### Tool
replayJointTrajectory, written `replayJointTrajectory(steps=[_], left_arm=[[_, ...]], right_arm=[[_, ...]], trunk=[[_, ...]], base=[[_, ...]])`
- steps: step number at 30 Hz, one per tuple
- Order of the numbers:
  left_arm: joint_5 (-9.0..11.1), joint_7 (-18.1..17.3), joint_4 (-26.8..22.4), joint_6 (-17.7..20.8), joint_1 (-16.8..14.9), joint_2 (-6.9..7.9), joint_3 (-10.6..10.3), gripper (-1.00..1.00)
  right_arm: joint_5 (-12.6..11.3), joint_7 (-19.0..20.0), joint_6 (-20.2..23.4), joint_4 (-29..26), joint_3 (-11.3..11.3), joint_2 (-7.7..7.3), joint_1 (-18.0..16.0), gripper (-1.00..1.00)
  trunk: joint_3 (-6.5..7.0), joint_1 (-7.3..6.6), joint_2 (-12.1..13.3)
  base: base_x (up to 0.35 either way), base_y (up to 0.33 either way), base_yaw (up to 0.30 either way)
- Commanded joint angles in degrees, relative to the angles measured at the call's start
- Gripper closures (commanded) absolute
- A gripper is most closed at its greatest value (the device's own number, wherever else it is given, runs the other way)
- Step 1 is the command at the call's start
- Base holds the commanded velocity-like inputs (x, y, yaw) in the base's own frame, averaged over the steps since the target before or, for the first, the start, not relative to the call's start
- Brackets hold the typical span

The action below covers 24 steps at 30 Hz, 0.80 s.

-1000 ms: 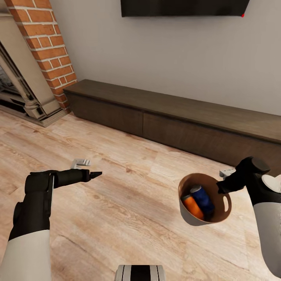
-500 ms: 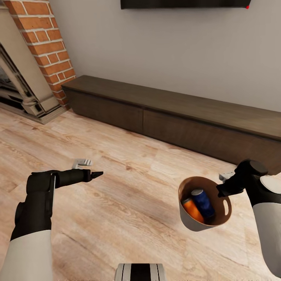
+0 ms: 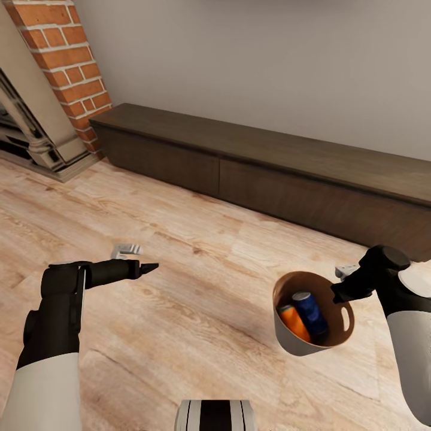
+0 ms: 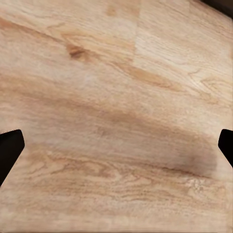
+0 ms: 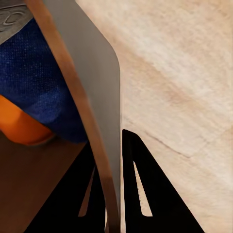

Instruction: Put the three can of soda from the living room inside the tash can in the kitchen.

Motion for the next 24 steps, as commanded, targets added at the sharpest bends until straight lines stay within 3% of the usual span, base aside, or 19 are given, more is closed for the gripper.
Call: replayJointTrajectory(steps=[1, 9, 24], left_arm=[[0.0, 0.0, 0.0, 0.0, 0.0, 0.0, 0.0, -1.0], [0.0, 0.0, 0.0, 0.1, 0.0, 0.0, 0.0, -1.0], [0.0, -0.1, 0.0, 0.1, 0.0, 0.0, 0.0, -1.0]], right_arm=[[-0.3, 0.4, 0.3, 0.0, -0.2, 0.01, 0.0, 1.0], [-0.4, 0.4, 0.3, 0.1, -2.1, 0.03, 0.0, 1.0], [-0.4, 0.4, 0.3, 0.1, -2.3, -0.05, 0.0, 1.0]], trunk=[[-0.22, 0.01, 0.0], [-1.55, 0.17, -0.1], [-4.21, 0.48, -0.3]], base=[[0.0, 0.0, 0.0], [0.0, 0.0, 0.0], [0.0, 0.0, 0.0]])
